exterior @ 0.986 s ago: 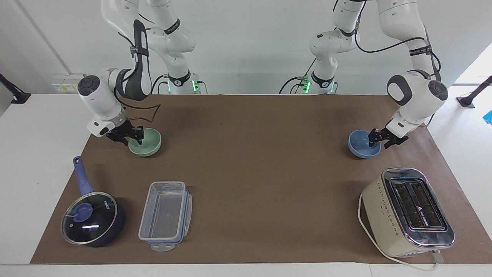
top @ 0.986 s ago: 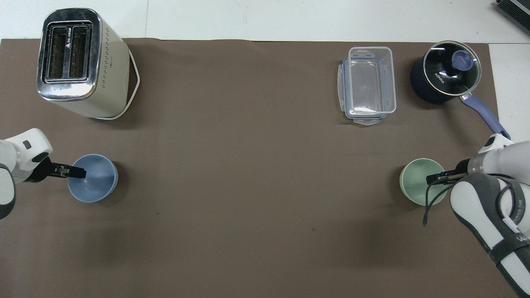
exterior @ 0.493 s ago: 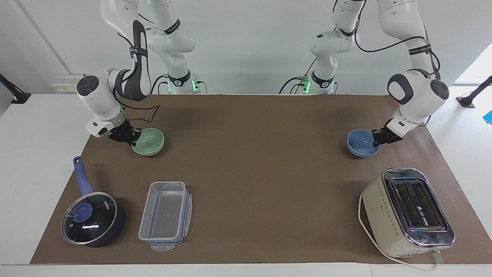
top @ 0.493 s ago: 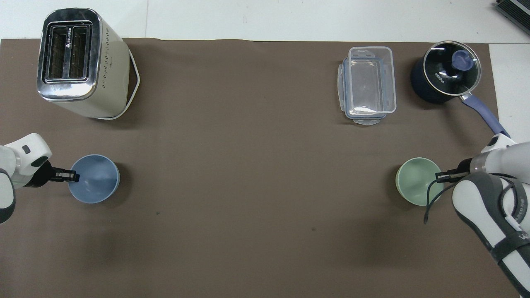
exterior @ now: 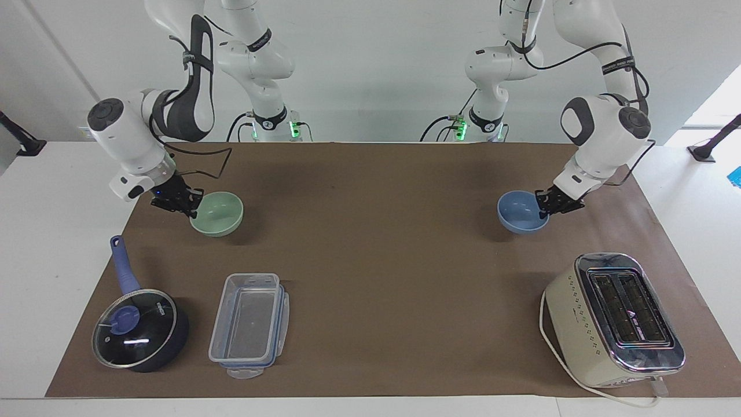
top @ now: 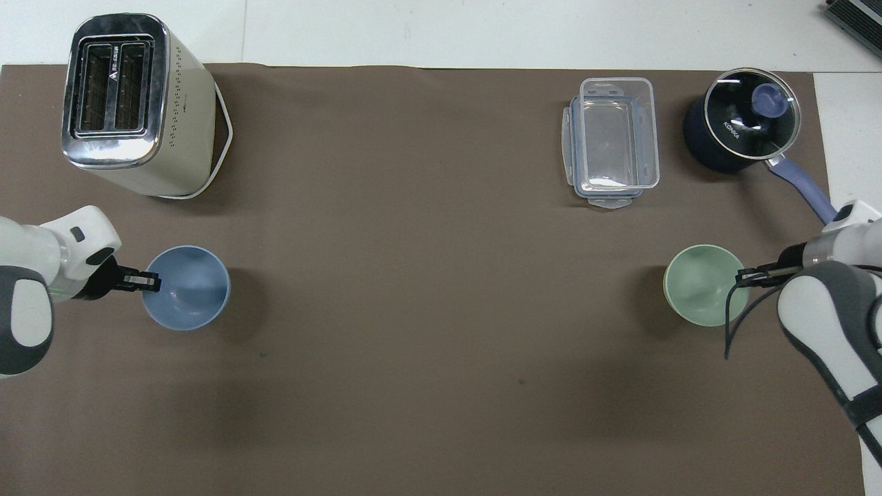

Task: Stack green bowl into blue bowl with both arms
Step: 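Carry the blue bowl toward center while the right gripper lifts the green bowl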

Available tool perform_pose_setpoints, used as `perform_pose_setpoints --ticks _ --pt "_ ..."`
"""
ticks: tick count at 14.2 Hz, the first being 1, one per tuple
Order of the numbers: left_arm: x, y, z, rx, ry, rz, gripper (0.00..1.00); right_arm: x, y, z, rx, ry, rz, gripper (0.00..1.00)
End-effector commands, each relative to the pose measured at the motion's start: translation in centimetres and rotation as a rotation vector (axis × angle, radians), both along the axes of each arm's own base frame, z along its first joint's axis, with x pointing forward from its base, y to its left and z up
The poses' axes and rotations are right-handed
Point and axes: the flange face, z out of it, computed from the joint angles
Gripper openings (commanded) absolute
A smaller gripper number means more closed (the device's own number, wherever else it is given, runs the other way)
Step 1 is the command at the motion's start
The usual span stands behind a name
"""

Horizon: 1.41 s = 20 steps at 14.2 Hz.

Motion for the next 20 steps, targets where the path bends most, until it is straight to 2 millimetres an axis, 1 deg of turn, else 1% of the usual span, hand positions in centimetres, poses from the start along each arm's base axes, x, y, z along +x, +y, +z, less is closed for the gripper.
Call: perform_pose_setpoints --ticks 1,2,3,4,5,6,8,9,10,11,12,14,15,16,17,18,19,20 --pt "-0.2 -6.8 0.6 -0.001 -0.003 0.032 0.00 1.2 0.6 2.4 0.062 -0.033 -0.032 0.00" --pt "-0.6 -9.5 0.8 -0.003 -0.018 0.052 0.00 1.5 0.7 3.5 0.070 -0.033 -0.031 0.00" --pt "-1.0 -12.0 0.9 -0.006 -0.029 0.072 0.00 1.9 0.8 5.1 0.071 -0.042 -0.041 0.00" --pt "-1.6 -14.4 0.6 -0.008 -0.032 0.083 0.00 2.3 1.1 6.4 0.070 -0.047 -0.039 0.00" --pt "-2.0 -16.5 -0.1 -0.010 -0.035 0.090 0.00 2.6 1.3 7.3 0.069 -0.052 -0.038 0.00" --pt "-2.5 -18.6 -0.8 -0.010 -0.035 0.098 0.00 2.9 2.1 7.8 0.069 -0.055 -0.034 0.00" --pt "-3.7 -21.5 -1.7 -0.007 -0.019 0.106 0.00 3.0 3.4 8.1 0.070 -0.054 -0.058 0.00" --pt "-4.2 -22.6 -2.2 -0.005 -0.015 0.100 0.00 3.2 4.7 8.0 0.073 -0.047 -0.071 0.00" --pt "-4.6 -23.6 -2.7 -0.003 -0.012 0.095 0.00 3.2 5.4 8.0 0.072 -0.043 -0.090 0.00" --pt "-4.9 -24.2 -3.1 -0.004 -0.011 0.089 0.00 3.4 6.9 7.9 0.067 -0.043 -0.094 0.00" --pt "-5.0 -24.2 -3.1 -0.004 -0.013 0.086 0.00 3.4 8.0 7.7 0.062 -0.040 -0.103 0.00" --pt "-5.0 -24.4 -3.7 -0.003 -0.013 0.086 0.00 3.4 9.6 7.5 0.064 -0.028 -0.113 0.00" --pt "-5.3 -25.0 -4.4 -0.001 -0.011 0.075 0.00 2.9 10.8 7.4 0.066 -0.019 -0.121 0.00" --pt "-5.4 -24.9 -4.5 0.000 -0.008 0.073 0.00 2.6 12.5 7.3 0.067 -0.011 -0.124 0.00" --pt "-5.5 -24.8 -4.6 0.002 -0.006 0.070 0.00 2.4 13.6 7.1 0.067 -0.003 -0.124 0.00" --pt "-5.8 -24.9 -4.7 0.004 -0.004 0.067 0.00 2.1 14.4 6.5 0.066 0.012 -0.122 0.00" --pt "-5.8 -24.9 -4.8 0.004 -0.001 0.071 0.00 2.0 14.9 6.3 0.066 0.016 -0.126 0.00" --pt "-5.8 -24.9 -4.7 0.002 -0.005 0.064 0.06 2.0 15.6 6.3 0.066 0.018 -0.129 0.00"
